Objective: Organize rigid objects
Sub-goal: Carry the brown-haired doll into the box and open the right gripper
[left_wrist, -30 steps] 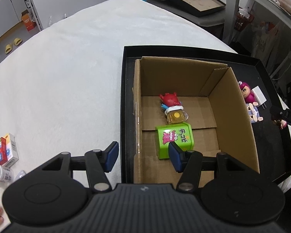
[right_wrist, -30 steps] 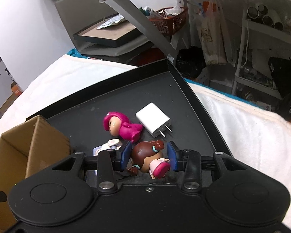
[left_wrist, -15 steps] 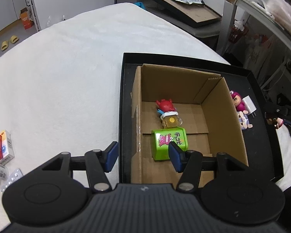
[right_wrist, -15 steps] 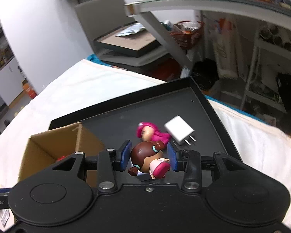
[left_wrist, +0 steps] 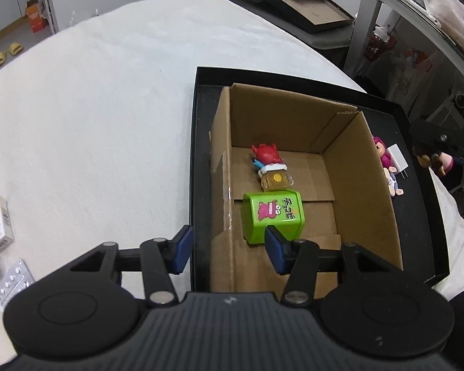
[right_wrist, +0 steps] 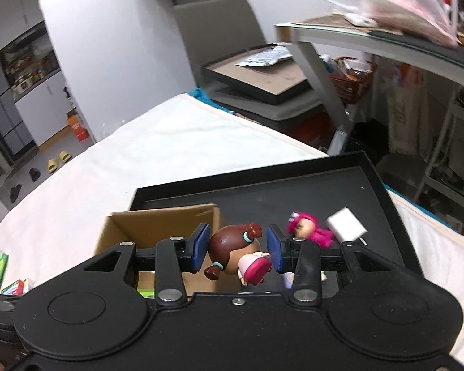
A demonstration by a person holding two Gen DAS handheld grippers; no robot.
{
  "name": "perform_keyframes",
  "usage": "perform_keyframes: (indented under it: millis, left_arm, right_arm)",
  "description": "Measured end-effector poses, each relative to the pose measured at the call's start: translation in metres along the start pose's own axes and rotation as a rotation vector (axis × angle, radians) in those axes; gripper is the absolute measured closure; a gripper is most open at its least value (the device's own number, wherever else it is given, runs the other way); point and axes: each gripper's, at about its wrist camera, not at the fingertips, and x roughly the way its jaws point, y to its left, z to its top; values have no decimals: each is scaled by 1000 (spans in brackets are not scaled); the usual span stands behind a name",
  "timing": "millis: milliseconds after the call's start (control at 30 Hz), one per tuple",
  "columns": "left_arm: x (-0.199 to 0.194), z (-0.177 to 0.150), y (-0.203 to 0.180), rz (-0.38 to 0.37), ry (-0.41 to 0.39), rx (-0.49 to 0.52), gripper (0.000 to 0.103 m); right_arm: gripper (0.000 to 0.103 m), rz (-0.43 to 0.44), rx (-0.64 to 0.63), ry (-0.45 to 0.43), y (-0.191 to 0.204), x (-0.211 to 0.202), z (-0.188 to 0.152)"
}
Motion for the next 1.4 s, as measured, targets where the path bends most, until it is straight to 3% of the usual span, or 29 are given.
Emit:
perform_keyframes:
  millis: [167, 267, 767, 833, 867, 1400]
  left_arm:
    - [3, -1, 6, -35, 11, -8, 83]
    - [3, -2, 11, -56, 6, -19, 89]
    - [2, 0, 22, -108, 1, -41, 89]
    - [2, 1, 23, -108, 0, -47, 89]
    - [2, 1, 24, -104, -1, -48, 89]
    - [-14, -5, 13, -57, -51, -13, 89]
  right_arm:
    - [63, 16, -47, 8, 24, 2, 3]
    - [63, 30, -70, 18, 39, 4, 3]
    - [62, 76, -75, 84, 101, 30, 4]
    - [54, 77, -82, 82, 106, 30, 5]
    - [45, 70, -84, 79, 108, 28, 4]
    - [33, 15, -35, 63, 66, 5, 0]
